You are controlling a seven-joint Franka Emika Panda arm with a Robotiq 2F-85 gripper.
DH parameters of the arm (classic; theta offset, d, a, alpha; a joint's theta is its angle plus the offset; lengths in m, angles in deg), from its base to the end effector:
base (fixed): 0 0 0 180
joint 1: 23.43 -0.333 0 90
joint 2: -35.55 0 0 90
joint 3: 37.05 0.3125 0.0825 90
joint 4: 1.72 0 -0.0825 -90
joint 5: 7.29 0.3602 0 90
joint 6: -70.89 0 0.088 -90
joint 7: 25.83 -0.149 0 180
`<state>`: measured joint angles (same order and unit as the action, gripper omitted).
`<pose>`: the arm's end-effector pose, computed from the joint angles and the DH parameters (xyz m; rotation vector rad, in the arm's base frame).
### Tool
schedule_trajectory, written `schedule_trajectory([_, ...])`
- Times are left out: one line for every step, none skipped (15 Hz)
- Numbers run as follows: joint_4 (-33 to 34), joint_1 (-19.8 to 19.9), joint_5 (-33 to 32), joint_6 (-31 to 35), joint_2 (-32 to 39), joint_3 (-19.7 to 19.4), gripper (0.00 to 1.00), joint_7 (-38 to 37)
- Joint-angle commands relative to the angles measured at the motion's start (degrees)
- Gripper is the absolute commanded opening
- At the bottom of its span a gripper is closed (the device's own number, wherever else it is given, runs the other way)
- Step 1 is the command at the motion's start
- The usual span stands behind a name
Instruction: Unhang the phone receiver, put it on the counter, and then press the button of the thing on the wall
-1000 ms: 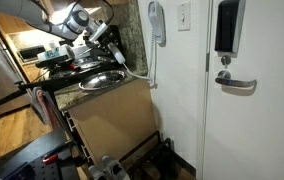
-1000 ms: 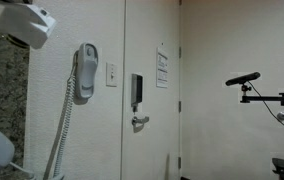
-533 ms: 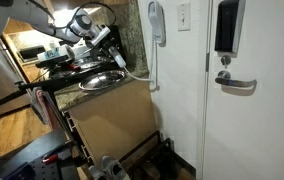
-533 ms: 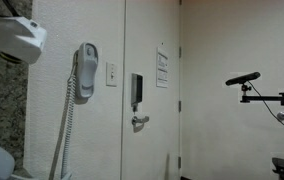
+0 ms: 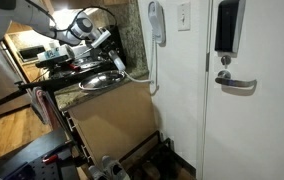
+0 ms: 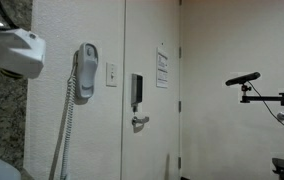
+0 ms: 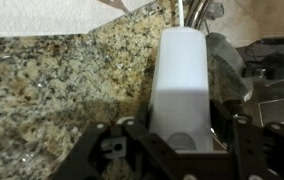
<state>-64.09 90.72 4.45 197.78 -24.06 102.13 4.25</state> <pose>0.5964 0.5001 0.2640 2.2286 1.5646 0.3885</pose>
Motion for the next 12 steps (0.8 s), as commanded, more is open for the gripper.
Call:
schedule_trajectory([5.4, 1.8, 2.1, -5.6, -3.4, 0.5, 0.38, 4.0])
schedule_trajectory([6.4, 1.8, 2.3, -7.3, -4.2, 0.4, 0.38, 4.8])
schedule_trajectory([7.2, 1.9, 2.4, -8.8, -4.8, 0.2, 0.38, 5.7])
schedule_trajectory([8.2, 2.0, 2.3, -10.4, -5.5, 0.1, 0.38, 6.6])
schedule_trajectory([8.9, 2.0, 2.4, -11.7, -5.9, 0.0, 0.38, 7.5])
schedule_trajectory([9.8, 1.9, 2.4, -12.9, -6.3, -0.3, 0.38, 8.3])
schedule_trajectory([10.6, 1.9, 2.4, -13.8, -6.7, -0.4, 0.38, 9.3])
schedule_trajectory([11.6, 1.9, 2.3, -14.6, -7.1, -0.6, 0.38, 10.3])
schedule_trajectory([12.4, 1.9, 2.3, -15.4, -7.4, -0.7, 0.38, 11.3])
schedule_trajectory([13.4, 2.0, 2.4, -16.0, -7.8, -0.6, 0.38, 12.7])
schedule_trajectory([14.3, 2.2, 2.8, -16.1, -8.0, -0.3, 0.38, 14.3])
schedule_trajectory([15.4, 2.4, 3.0, -17.1, -8.5, -0.1, 0.38, 15.8])
